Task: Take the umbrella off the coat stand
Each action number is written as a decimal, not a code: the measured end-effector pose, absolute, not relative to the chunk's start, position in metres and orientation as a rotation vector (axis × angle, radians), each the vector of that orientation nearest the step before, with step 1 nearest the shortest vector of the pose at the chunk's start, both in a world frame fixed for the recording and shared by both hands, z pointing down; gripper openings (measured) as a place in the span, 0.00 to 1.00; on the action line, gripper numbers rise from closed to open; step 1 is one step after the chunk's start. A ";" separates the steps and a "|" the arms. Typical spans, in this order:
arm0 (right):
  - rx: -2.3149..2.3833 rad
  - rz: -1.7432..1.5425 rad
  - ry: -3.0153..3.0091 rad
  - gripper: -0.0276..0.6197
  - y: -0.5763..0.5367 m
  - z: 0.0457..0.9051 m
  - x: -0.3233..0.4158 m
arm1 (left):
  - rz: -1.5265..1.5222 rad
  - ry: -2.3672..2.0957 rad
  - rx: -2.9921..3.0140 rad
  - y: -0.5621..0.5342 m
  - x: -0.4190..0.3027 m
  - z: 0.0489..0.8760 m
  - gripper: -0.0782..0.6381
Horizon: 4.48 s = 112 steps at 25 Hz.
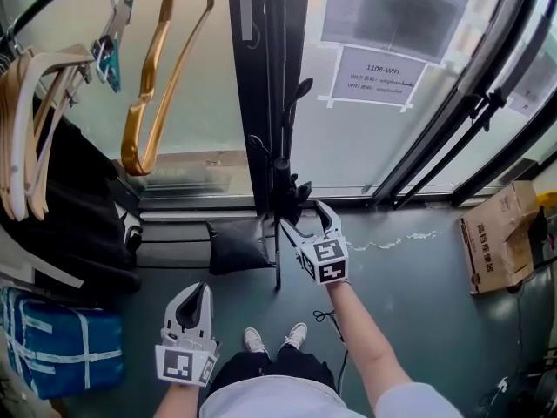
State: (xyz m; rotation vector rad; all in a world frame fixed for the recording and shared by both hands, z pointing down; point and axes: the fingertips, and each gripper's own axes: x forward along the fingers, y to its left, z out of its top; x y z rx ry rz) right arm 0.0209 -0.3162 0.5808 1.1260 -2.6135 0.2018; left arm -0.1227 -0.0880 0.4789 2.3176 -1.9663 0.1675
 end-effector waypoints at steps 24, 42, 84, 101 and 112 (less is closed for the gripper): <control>1.145 0.188 -2.451 0.48 -0.369 0.622 -0.026 | 0.145 -1.931 2.253 -0.076 -0.160 0.514 0.15; 1.147 0.223 -2.443 0.42 -0.352 0.601 -0.004 | 0.113 -1.892 2.306 -0.082 -0.152 0.505 0.15; 1.243 0.113 -2.664 0.42 -0.348 0.423 0.021 | -0.107 -1.985 2.302 -0.093 -0.162 0.471 0.15; 1.292 0.085 -2.658 0.42 -0.345 0.404 0.030 | -0.137 -1.967 2.326 -0.105 -0.174 0.466 0.15; 1.313 0.106 -2.645 0.42 -0.341 0.407 0.039 | -0.133 -1.955 2.329 -0.109 -0.177 0.469 0.15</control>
